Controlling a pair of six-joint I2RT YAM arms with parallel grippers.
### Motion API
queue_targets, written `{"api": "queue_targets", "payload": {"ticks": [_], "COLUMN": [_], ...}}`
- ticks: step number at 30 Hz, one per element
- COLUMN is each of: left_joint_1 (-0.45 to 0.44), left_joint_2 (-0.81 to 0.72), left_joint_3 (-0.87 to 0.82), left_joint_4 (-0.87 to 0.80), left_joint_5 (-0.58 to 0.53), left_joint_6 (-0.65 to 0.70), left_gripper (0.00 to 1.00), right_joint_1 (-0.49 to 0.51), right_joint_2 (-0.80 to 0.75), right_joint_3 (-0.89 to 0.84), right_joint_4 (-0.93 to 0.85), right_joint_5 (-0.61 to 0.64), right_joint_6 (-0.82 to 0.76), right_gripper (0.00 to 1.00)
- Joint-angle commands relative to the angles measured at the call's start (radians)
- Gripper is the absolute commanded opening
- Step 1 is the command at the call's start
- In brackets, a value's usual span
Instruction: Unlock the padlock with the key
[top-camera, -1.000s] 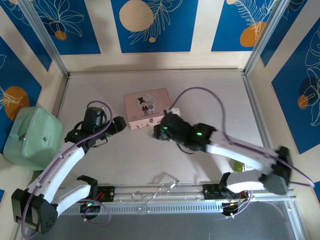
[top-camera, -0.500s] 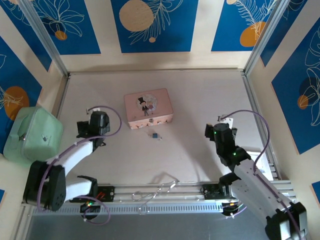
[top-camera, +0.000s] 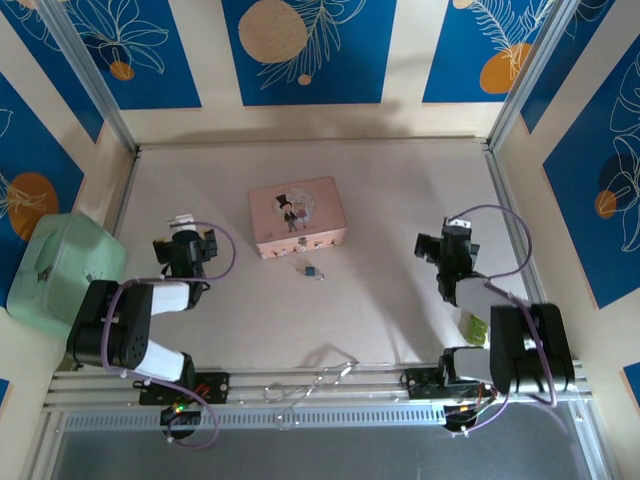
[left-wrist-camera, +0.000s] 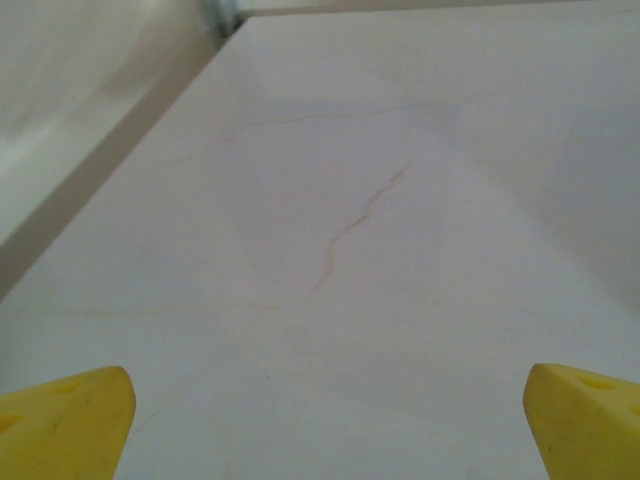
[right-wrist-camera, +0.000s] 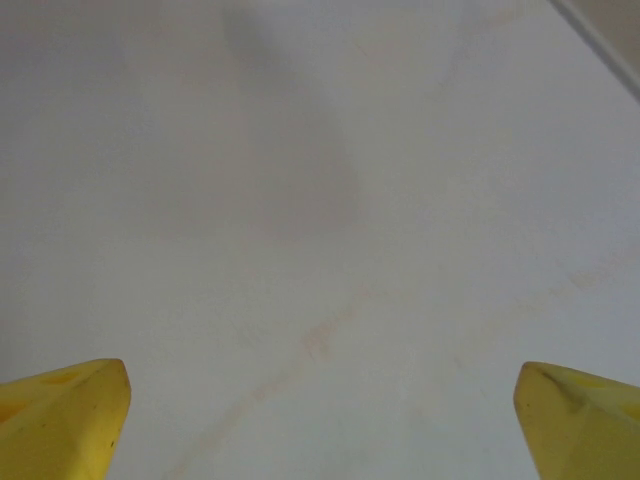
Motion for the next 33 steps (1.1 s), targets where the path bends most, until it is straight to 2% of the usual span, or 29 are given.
{"api": "queue_targets", "payload": {"ticks": [1,2,3,5,6,7,8,10,16,21,24,33], "left_joint_1": [0.010,0.010,0.010,0.011,0.011,0.012,0.017,0.017,0.014,0.009,0.004,0.004], "left_joint_2": [0.028,0.030,0.036,0.065,0.096,0.110,0.081,0.101,0.098,0.096,0.095,0.095], "left_joint_3": [0.014,0.024,0.030,0.012,-0.015,-0.033,-0.025,-0.028,-0.030,-0.019,-0.005,-0.005], "left_joint_4": [0.123,0.097,0.096,0.145,0.235,0.292,0.217,0.269,0.264,0.243,0.209,0.209], "left_joint_5": [0.162,0.179,0.192,0.255,0.253,0.219,0.228,0.225,0.226,0.254,0.358,0.359], "left_joint_6": [0.059,0.059,0.062,0.079,0.083,0.079,0.063,0.071,0.076,0.092,0.134,0.134], "left_gripper": [1.00,0.99,1.00,0.99,1.00,0.99,0.99,1.00,1.00,1.00,1.00,1.00], "right_joint_1": [-0.071,-0.063,-0.041,0.018,0.012,0.003,0.000,0.006,0.018,0.016,0.016,0.016], "right_joint_2": [0.099,0.132,0.133,0.203,0.216,0.206,0.198,0.201,0.202,0.203,0.203,0.203], "right_joint_3": [0.036,0.044,0.063,0.014,-0.011,-0.007,-0.001,-0.002,-0.004,-0.003,-0.002,-0.001], "right_joint_4": [0.262,0.296,0.247,0.409,0.474,0.445,0.420,0.431,0.432,0.433,0.430,0.431], "right_joint_5": [-0.308,-0.320,-0.321,-0.310,-0.319,-0.292,-0.300,-0.285,-0.270,-0.271,-0.273,-0.273], "right_joint_6": [0.026,0.019,-0.019,-0.089,-0.085,-0.060,-0.063,-0.067,-0.076,-0.076,-0.076,-0.076], "right_gripper": [0.99,0.99,0.99,0.99,0.99,0.99,0.99,0.99,0.99,0.99,0.99,0.99]}}
